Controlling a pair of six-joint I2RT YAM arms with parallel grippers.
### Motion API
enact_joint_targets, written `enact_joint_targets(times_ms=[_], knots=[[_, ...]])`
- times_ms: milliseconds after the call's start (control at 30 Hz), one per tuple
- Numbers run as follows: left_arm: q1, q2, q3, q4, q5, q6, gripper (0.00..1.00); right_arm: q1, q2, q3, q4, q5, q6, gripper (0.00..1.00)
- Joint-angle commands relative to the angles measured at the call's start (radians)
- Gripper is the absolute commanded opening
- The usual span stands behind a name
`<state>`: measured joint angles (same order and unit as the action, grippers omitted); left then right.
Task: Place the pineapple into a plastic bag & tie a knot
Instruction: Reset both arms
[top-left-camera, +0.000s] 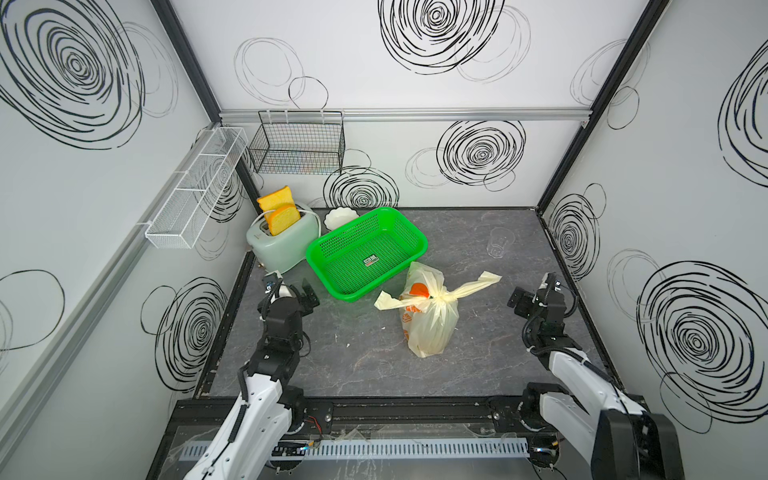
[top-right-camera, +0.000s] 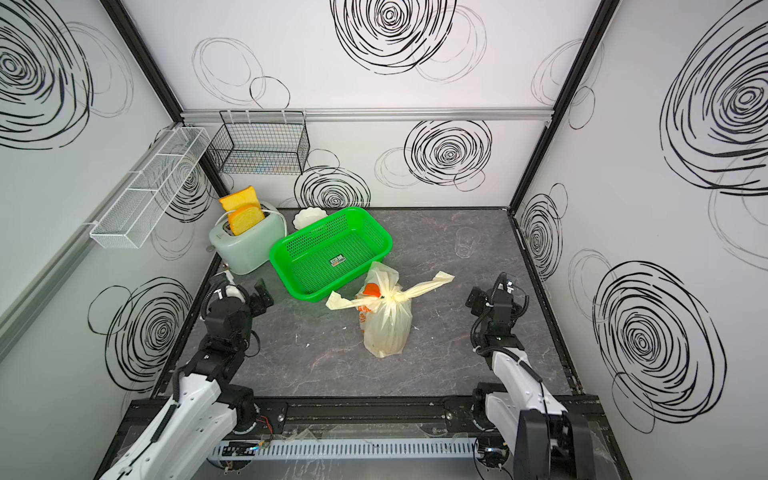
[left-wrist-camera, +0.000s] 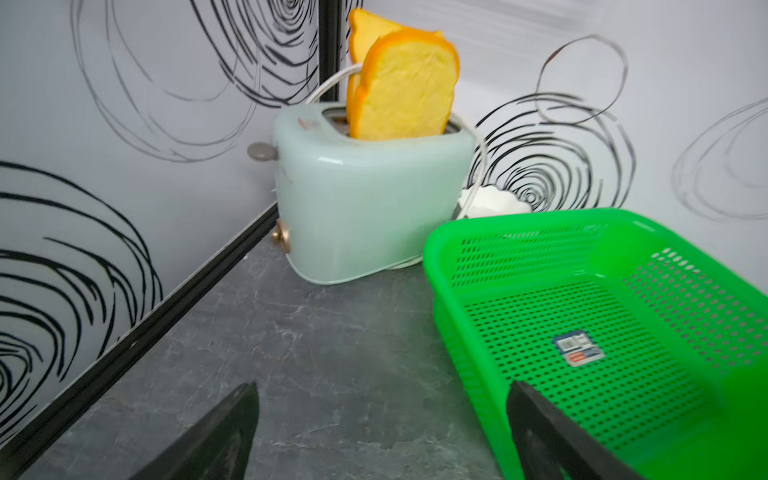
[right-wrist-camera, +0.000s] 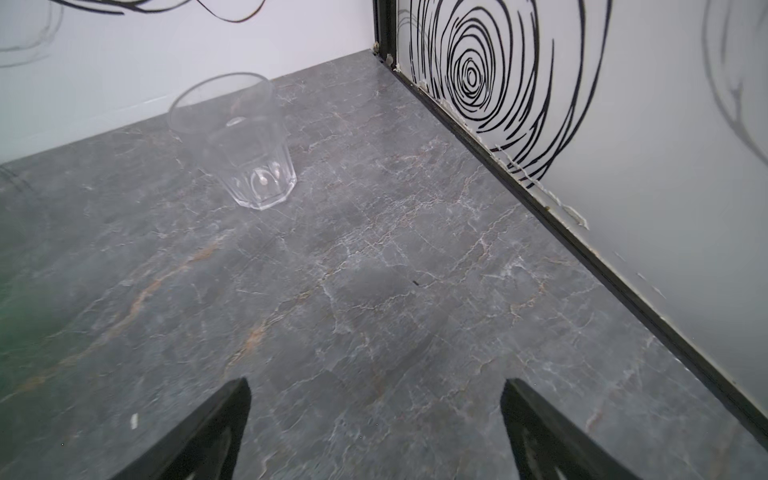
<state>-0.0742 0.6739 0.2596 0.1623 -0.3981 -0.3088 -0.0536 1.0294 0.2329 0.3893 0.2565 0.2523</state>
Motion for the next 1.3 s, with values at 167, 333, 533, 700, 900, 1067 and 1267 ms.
enact_joint_targets(times_ms=[167, 333, 533, 700, 900, 1067, 1267], knots=[[0.114, 0.246, -0.167, 0.753, 0.239, 0.152, 0.97, -0.139, 0.406, 0.035, 0.689, -0.404, -0.073, 0.96], [0.119, 0.483, -0.167, 1.016, 0.336, 0.208, 0.97, -0.092, 0.422, 0.015, 0.755, -0.528, -0.179, 0.96], [0.085, 0.723, -0.126, 1.189, 0.452, 0.268, 0.97, -0.016, 0.483, -0.044, 0.894, -0.382, -0.215, 0.99], [0.023, 0.788, -0.050, 1.106, 0.288, 0.284, 0.97, -0.010, 0.481, -0.029, 0.867, -0.366, -0.217, 0.99], [-0.005, 0.788, -0.050, 1.113, 0.267, 0.311, 0.97, -0.006, 0.488, -0.029, 0.882, -0.357, -0.219, 0.99], [0.025, 0.800, -0.023, 1.072, 0.328, 0.298, 0.97, 0.018, 0.491, -0.021, 0.866, -0.309, -0.230, 0.99], [0.017, 0.790, -0.045, 1.103, 0.320, 0.306, 0.97, 0.040, 0.487, -0.022, 0.864, -0.271, -0.243, 0.99]])
